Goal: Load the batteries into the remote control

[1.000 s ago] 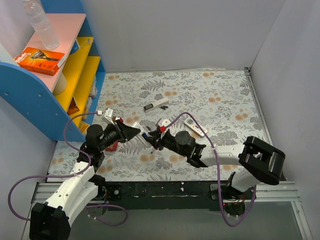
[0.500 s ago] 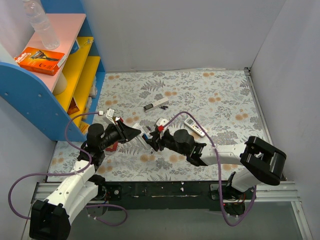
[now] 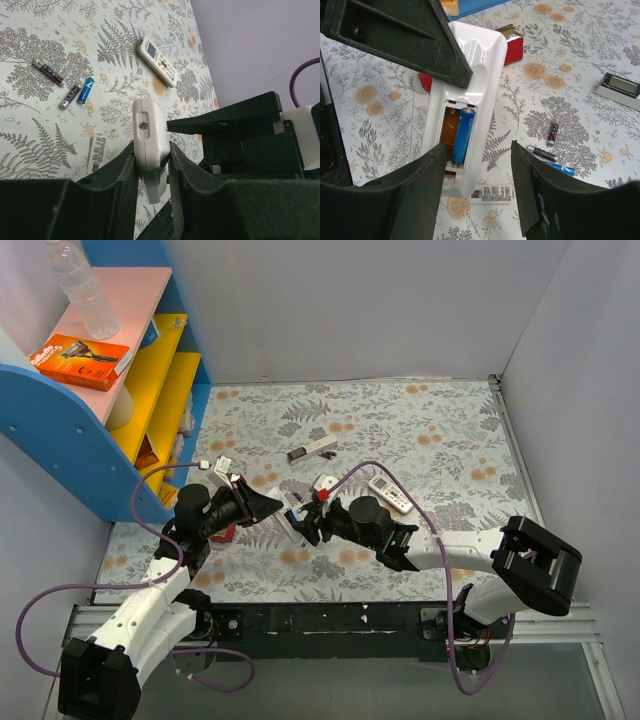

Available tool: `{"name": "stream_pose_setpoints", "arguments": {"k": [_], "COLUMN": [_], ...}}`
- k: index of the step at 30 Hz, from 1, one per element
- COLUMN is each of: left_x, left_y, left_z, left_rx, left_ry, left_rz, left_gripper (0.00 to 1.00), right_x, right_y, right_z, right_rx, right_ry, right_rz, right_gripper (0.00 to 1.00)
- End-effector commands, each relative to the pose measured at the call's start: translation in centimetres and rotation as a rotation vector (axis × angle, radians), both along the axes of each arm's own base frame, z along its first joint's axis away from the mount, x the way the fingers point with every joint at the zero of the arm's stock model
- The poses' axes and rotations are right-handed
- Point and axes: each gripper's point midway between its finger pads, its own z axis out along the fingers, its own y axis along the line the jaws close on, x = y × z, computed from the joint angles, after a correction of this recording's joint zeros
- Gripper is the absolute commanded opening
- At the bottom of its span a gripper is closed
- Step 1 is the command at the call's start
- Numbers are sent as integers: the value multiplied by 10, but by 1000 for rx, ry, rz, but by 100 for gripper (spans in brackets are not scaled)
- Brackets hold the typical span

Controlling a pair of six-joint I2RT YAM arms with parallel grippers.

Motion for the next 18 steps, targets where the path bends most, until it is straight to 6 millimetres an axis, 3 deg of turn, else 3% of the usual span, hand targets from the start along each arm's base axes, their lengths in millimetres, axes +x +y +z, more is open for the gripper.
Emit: {"name": "stream_pose_setpoints", "arguments": {"k": [1, 12, 18], "left_x": [8, 8, -1], "left_y": [0, 1, -8], "left_z": [21, 24, 30], "left_rx": [10, 51, 51], "left_ry": [-65, -76, -100], "left_rz": [6, -8, -105], "left_gripper": [0, 0, 0], "right_x": [-6, -19, -19], "right_y": [6, 2, -8], "right_z": [34, 48, 63], "right_rx": [73, 49, -12], "right_ry": [-21, -58, -226], "right_rz": [34, 113, 160], "right_gripper": [63, 66, 56]}}
